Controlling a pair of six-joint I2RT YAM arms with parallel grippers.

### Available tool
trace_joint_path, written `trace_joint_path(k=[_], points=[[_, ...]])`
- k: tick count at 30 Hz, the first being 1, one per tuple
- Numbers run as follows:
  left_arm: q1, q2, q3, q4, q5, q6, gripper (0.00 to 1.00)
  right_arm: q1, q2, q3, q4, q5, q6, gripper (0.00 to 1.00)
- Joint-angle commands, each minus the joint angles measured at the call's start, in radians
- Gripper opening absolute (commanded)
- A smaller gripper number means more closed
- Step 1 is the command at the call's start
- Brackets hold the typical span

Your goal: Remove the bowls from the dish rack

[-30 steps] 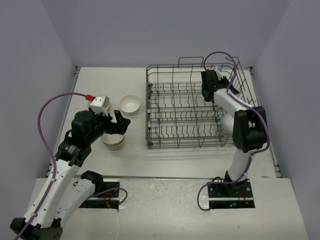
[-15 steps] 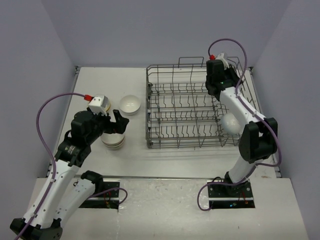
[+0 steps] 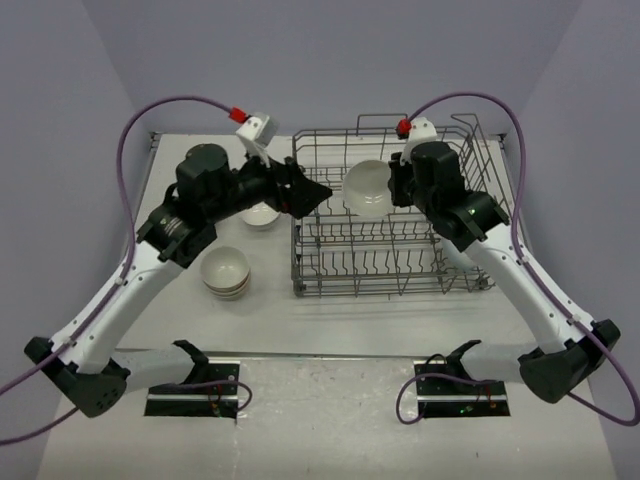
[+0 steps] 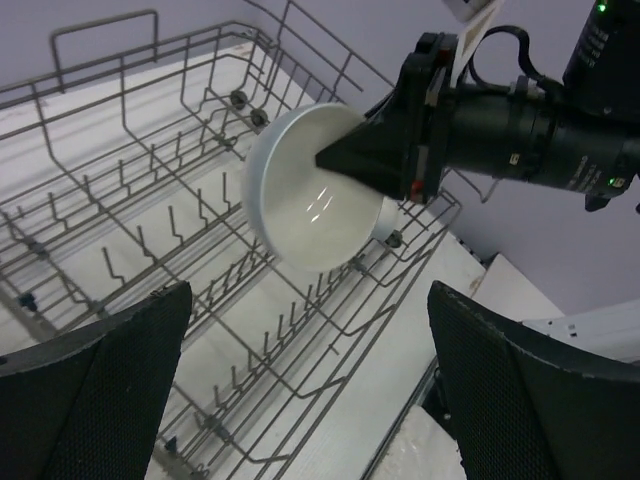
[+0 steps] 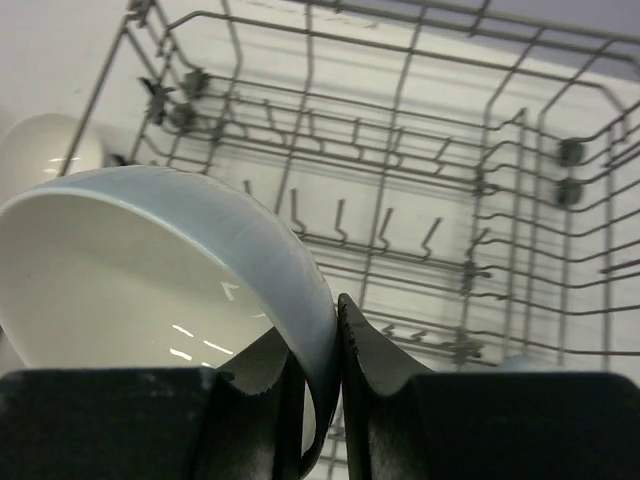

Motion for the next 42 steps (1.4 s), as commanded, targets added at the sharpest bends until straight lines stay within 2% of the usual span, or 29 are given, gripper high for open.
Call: trace_joint_path(k=[1,2,5,7,8,10,13,16,17,18,24,25,27,28,30,34,35,36,38,42], points=[[-0.125,0.125,0.153,-0.093,-0.119,0.065,1.00,-0.015,-0.064,-0.049,0.112,-0.331,0.189,0.00],[-0.149,0.177,0.205,-0.173,-0.281,0.082,1.00,-0.010,-0.075,-0.053,0.118,-0.337,0.223,0.00],[-0.189,0.256,0.255,-0.262,-0.434,0.079,1.00,0.011,-0.104,-0.063,0.127,-0.335,0.250,0.00],[-0.221,0.309,0.295,-0.298,-0.553,0.078,0.96,0.025,-0.116,-0.064,0.118,-0.329,0.252,0.00],[-0.226,0.323,0.307,-0.331,-0.581,0.069,0.88,0.033,-0.126,-0.069,0.117,-0.318,0.266,0.00],[-0.239,0.345,0.322,-0.346,-0.609,0.067,0.82,0.040,-0.144,-0.095,0.133,-0.315,0.277,0.00],[-0.264,0.395,0.344,-0.370,-0.686,0.061,0.68,0.054,-0.169,-0.106,0.137,-0.298,0.301,0.00],[-0.299,0.447,0.378,-0.416,-0.745,0.062,0.39,0.074,-0.173,-0.103,0.129,-0.249,0.312,0.00],[-0.308,0.461,0.402,-0.431,-0.764,0.058,0.15,0.088,-0.175,-0.103,0.129,-0.217,0.310,0.00],[-0.324,0.475,0.414,-0.445,-0.784,0.053,0.02,0.091,-0.173,-0.101,0.126,-0.200,0.310,0.00],[-0.347,0.494,0.442,-0.507,-0.960,-0.005,0.00,0.106,-0.185,-0.147,0.161,-0.130,0.313,0.02],[-0.347,0.488,0.442,-0.517,-1.003,-0.026,0.00,0.105,-0.188,-0.155,0.167,-0.123,0.313,0.15],[-0.330,0.468,0.441,-0.520,-1.013,-0.045,0.00,0.105,-0.178,-0.162,0.172,-0.119,0.310,0.27],[-0.318,0.459,0.431,-0.513,-1.008,-0.062,0.00,0.105,-0.172,-0.161,0.167,-0.105,0.306,0.60],[-0.255,0.422,0.415,-0.498,-0.970,-0.077,0.00,0.105,-0.152,-0.146,0.137,-0.067,0.304,0.99],[-0.016,0.351,0.329,-0.424,-0.812,-0.083,0.00,0.090,-0.194,-0.162,0.097,0.063,0.281,0.99],[0.094,0.348,0.319,-0.413,-0.780,-0.077,0.00,0.083,-0.213,-0.170,0.097,0.065,0.280,0.99],[0.150,0.356,0.310,-0.405,-0.705,-0.071,0.00,0.076,-0.251,-0.191,0.098,0.064,0.272,0.99],[0.269,0.400,0.304,-0.399,-0.646,-0.067,0.00,0.074,-0.285,-0.216,0.097,0.071,0.263,0.99],[0.373,0.520,0.299,-0.369,-0.476,-0.063,0.00,0.059,-0.349,-0.256,0.094,0.073,0.244,0.99]])
